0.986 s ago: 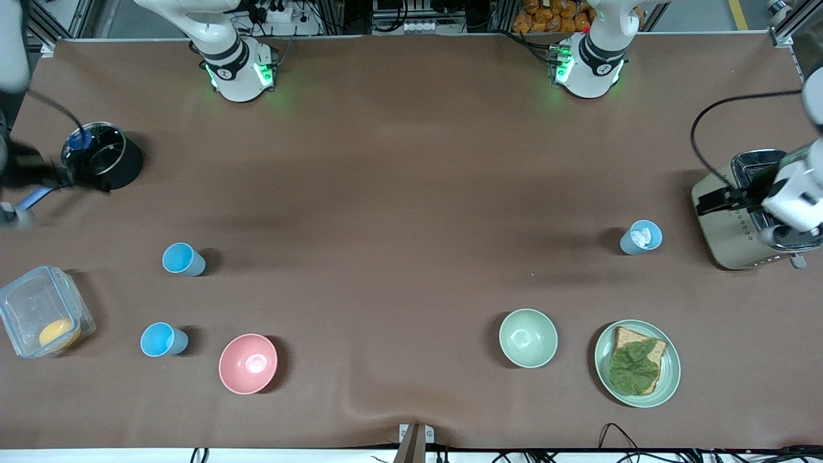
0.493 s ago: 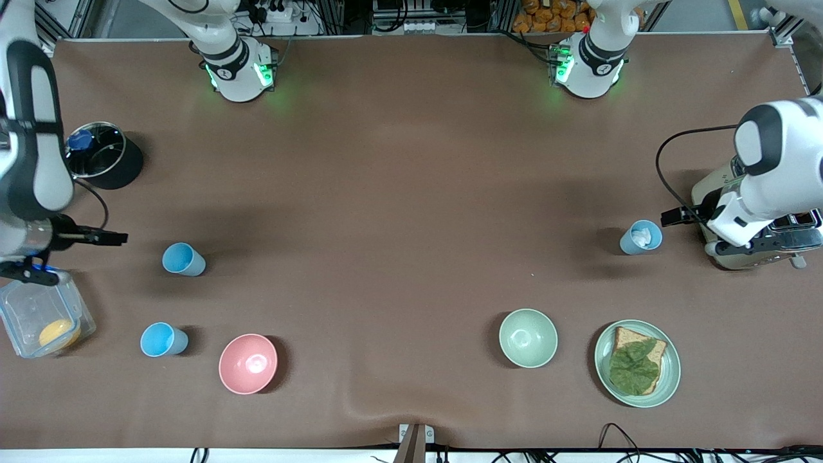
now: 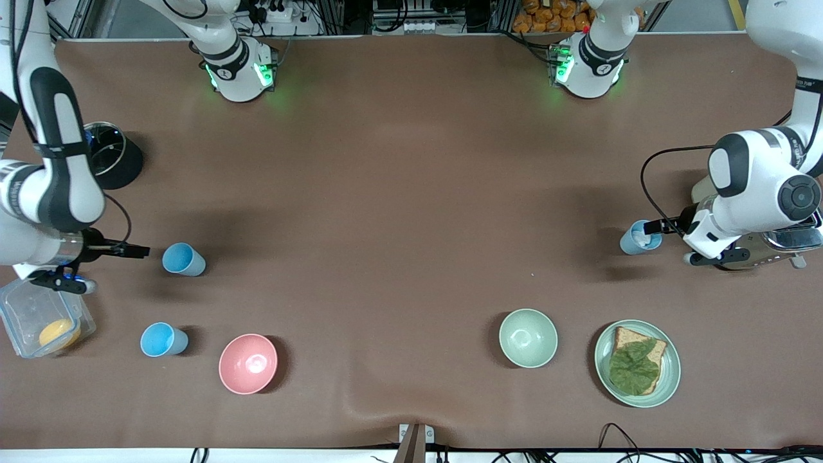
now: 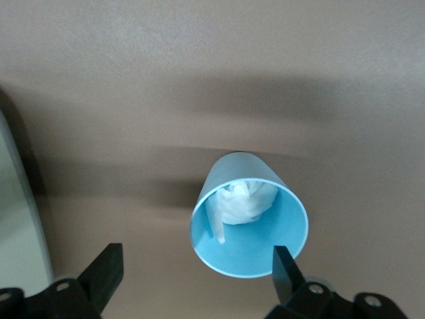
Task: Stack blue cups with both arms
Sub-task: 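Close the left gripper on a blue cup while the right gripper grasps another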
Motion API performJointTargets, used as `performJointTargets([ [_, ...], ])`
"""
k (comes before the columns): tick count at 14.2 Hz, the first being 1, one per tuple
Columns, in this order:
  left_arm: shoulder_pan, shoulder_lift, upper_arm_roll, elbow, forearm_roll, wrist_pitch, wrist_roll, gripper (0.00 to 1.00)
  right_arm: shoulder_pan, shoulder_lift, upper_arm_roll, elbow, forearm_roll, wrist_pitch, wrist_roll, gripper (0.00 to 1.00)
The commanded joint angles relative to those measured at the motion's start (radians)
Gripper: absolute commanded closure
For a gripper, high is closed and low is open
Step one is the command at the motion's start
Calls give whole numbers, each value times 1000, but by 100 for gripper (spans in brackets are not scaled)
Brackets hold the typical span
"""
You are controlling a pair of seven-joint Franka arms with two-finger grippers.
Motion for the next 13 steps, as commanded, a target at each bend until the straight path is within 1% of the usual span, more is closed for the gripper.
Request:
performJointTargets([
  [1, 17, 29, -6, 11, 2, 14, 25, 4, 40, -123, 12, -195, 15, 161, 9, 0],
  [5, 21, 59, -6, 31, 2, 14, 25, 11, 58, -112, 12, -200, 16, 213, 12, 0],
  [8, 25, 82, -6, 42, -1, 16, 25, 19, 55, -65, 12, -197, 16, 253, 1, 0],
  [9, 25, 88, -6, 42, -3, 16, 25, 24, 58, -49, 12, -199, 16, 281, 1, 0],
  [10, 25, 92, -6, 45, -5, 16, 25, 27, 58, -37, 12, -199, 16, 287, 1, 0],
  [11, 25, 94, -6, 48, -6, 16, 25, 32, 58, -32, 12, -199, 16, 287, 1, 0],
  [12, 25, 99, -6, 50, -6, 16, 25, 39, 64, -31, 12, -200, 16, 285, 1, 0],
  [13, 25, 100, -6, 50, -5, 16, 25, 51, 69, -28, 12, -202, 16, 284, 1, 0],
])
